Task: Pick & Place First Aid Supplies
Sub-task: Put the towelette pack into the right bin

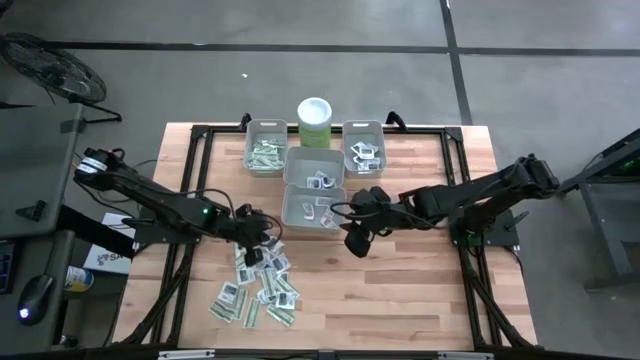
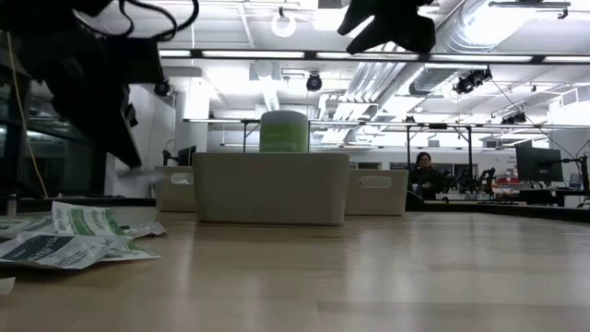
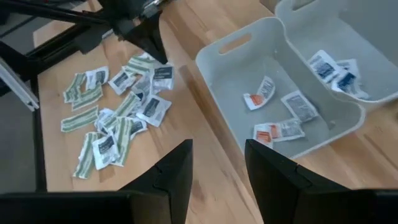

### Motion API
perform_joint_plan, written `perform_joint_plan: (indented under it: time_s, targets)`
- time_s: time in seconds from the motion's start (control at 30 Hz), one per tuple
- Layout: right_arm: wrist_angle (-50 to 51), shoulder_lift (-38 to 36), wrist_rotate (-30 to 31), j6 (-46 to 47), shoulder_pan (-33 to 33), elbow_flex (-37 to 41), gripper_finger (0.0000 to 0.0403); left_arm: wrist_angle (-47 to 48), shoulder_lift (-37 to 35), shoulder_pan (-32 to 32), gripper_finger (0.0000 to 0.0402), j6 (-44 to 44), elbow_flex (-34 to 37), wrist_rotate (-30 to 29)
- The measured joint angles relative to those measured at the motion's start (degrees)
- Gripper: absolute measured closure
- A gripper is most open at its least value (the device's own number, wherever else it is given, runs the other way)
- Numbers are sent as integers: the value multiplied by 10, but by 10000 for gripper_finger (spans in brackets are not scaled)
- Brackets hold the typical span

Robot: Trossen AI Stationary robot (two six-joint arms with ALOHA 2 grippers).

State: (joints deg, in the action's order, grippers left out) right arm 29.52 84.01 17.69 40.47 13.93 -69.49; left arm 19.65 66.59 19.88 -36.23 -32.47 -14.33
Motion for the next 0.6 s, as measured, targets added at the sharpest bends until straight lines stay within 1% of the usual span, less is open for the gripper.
perform_joint_plan:
  time_s: [0.17, 0.3, 0.47, 0.6]
  targets:
    - [-33, 22, -9, -7, 0, 0, 263, 27, -24, 0, 401, 4, -19, 0]
    - [-84, 44, -18, -5, 0, 0, 263, 30, -41, 0, 401, 4, -38, -4]
    - [-153, 72, -37, -5, 1, 0, 261, 30, -54, 0, 401, 34, -83, -37]
    - [-177, 84, -49, -6, -2, 0, 254, 47, -54, 0, 401, 58, -115, -47]
